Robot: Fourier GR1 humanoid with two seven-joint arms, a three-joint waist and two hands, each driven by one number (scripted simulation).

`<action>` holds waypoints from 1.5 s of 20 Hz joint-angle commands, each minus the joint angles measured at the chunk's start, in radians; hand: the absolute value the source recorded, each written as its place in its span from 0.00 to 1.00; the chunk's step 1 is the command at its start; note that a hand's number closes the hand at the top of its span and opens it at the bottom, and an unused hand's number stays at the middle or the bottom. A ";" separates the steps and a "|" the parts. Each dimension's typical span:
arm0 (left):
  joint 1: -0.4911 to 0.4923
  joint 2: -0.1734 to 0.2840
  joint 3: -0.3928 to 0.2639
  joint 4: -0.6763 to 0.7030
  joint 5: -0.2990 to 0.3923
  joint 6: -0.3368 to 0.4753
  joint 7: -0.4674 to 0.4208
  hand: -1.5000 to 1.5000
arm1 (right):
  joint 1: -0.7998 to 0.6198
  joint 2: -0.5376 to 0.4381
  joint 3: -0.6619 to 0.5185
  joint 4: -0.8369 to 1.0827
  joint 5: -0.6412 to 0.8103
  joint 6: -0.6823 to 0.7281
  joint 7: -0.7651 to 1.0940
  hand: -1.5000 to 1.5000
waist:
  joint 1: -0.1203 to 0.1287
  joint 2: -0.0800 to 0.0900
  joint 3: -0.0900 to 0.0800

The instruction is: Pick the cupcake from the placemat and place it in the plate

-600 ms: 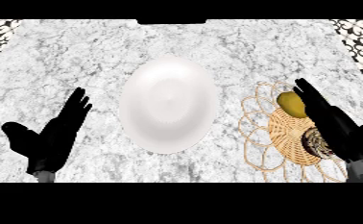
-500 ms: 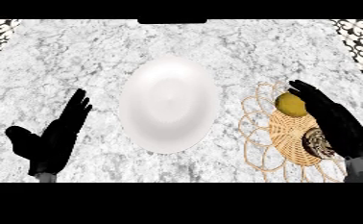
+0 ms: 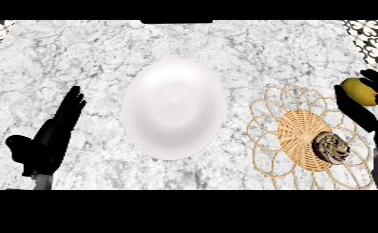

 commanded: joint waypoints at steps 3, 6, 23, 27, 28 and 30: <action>-0.057 -0.009 0.016 0.119 -0.016 -0.036 -0.073 0.50 | 0.007 0.210 0.146 -0.042 0.301 -0.437 -0.039 0.00 | 0.010 0.000 0.004; -0.083 -0.012 0.035 0.195 -0.017 -0.064 -0.118 0.50 | 0.053 0.201 0.193 -0.038 0.450 -0.547 0.063 0.00 | 0.005 -0.002 0.004; -0.065 -0.024 0.035 0.174 -0.035 -0.067 -0.132 0.50 | 0.389 0.121 0.225 -0.380 0.968 -0.001 0.890 0.00 | 0.012 -0.006 -0.001; -0.068 -0.027 0.041 0.191 -0.027 -0.093 -0.126 0.50 | 0.355 0.117 0.214 -0.570 1.014 0.196 1.130 0.00 | 0.014 -0.006 0.004; -0.067 -0.034 0.050 0.217 -0.029 -0.097 -0.169 0.50 | 0.291 0.147 0.230 -0.553 1.061 0.240 1.203 0.00 | 0.023 -0.002 0.004; -0.106 -0.035 0.049 0.237 -0.028 -0.111 -0.138 0.50 | 0.266 0.150 0.215 -0.555 1.063 0.319 1.260 0.00 | 0.020 -0.001 0.005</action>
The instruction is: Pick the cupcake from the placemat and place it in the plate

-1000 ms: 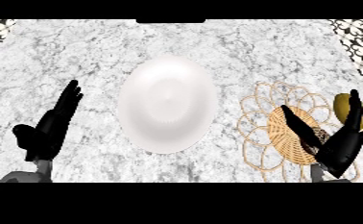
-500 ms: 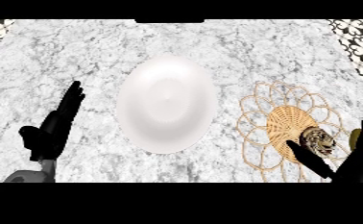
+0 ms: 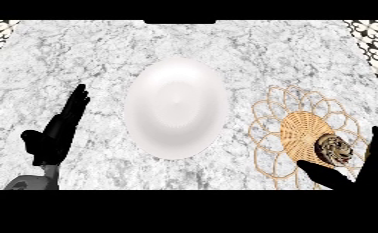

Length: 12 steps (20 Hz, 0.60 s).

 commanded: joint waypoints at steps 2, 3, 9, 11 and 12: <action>-0.043 -0.045 -0.013 0.048 -0.041 0.031 -0.006 0.50 | -0.021 0.033 0.001 -0.065 0.061 0.186 0.232 0.00 | -0.002 0.001 0.004; -0.031 -0.019 0.018 0.052 0.000 -0.023 -0.018 0.50 | -0.076 0.044 -0.016 -0.038 0.060 0.215 0.251 0.00 | 0.006 0.002 0.004; -0.019 -0.014 0.030 0.026 -0.013 -0.009 -0.002 0.50 | -0.023 0.022 -0.051 -0.130 -0.014 0.365 0.301 0.00 | 0.001 0.000 0.004; -0.027 -0.015 0.012 -0.005 -0.033 -0.004 0.027 0.50 | -0.147 0.069 -0.053 -0.007 0.004 0.361 0.309 0.00 | 0.019 0.002 0.005; 0.020 -0.002 0.030 -0.015 -0.004 -0.039 0.012 0.50 | -0.115 0.069 -0.073 0.012 -0.014 0.347 0.263 0.00 | 0.017 0.001 0.005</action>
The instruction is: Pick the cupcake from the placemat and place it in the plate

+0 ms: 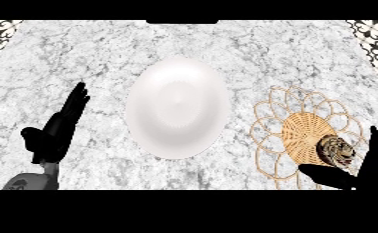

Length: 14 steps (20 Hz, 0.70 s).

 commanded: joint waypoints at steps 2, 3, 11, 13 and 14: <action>-0.058 -0.015 0.019 0.051 -0.008 -0.011 0.009 0.50 | -0.067 0.065 0.001 0.070 0.019 0.087 0.140 0.00 | -0.005 0.002 0.001; -0.007 -0.012 0.024 0.040 -0.018 -0.020 -0.049 0.50 | -0.060 0.055 -0.024 0.066 0.005 0.105 0.122 0.00 | -0.003 0.000 0.001; -0.024 -0.037 0.029 0.051 -0.043 -0.026 -0.023 0.50 | -0.082 0.070 -0.130 0.242 -0.011 0.111 0.002 0.00 | -0.005 0.001 0.001; 0.036 -0.003 0.048 -0.063 -0.030 -0.029 0.034 0.50 | -0.058 0.095 -0.109 0.195 0.025 0.128 0.027 0.00 | 0.000 -0.002 0.002; -0.016 -0.043 0.046 0.024 -0.036 -0.031 -0.007 0.50 | -0.101 0.080 -0.169 0.250 -0.011 0.122 -0.010 0.00 | -0.004 0.000 0.002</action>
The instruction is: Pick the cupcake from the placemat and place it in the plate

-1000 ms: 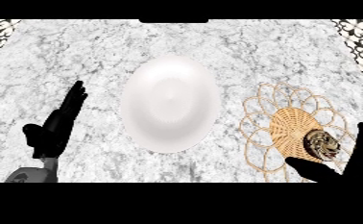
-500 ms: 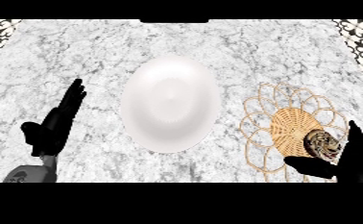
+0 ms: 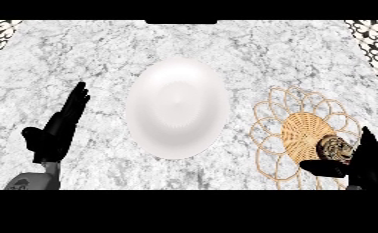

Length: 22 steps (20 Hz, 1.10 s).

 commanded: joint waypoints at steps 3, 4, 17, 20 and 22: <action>0.049 -0.014 0.017 -0.035 0.000 -0.034 -0.002 0.50 | -0.010 0.053 -0.039 0.073 -0.048 0.022 -0.011 1.00 | 0.000 0.002 0.005; -0.003 -0.048 0.008 0.015 -0.025 0.015 0.007 0.50 | 0.026 0.044 0.001 0.006 -0.063 0.096 -0.001 1.00 | -0.006 0.002 0.005; -0.012 -0.045 0.018 0.047 -0.073 -0.006 -0.035 0.50 | -0.016 -0.046 0.078 0.075 -0.054 0.105 -0.373 1.00 | -0.004 0.003 0.005; 0.004 -0.042 0.026 0.046 -0.050 -0.031 -0.050 0.50 | 0.067 -0.112 0.211 0.051 -0.068 0.150 -0.606 1.00 | 0.000 0.002 0.007; 0.020 -0.039 0.031 0.009 -0.042 -0.028 -0.024 0.50 | 0.069 -0.150 0.232 0.020 0.013 0.106 -0.655 1.00 | 0.005 -0.001 0.006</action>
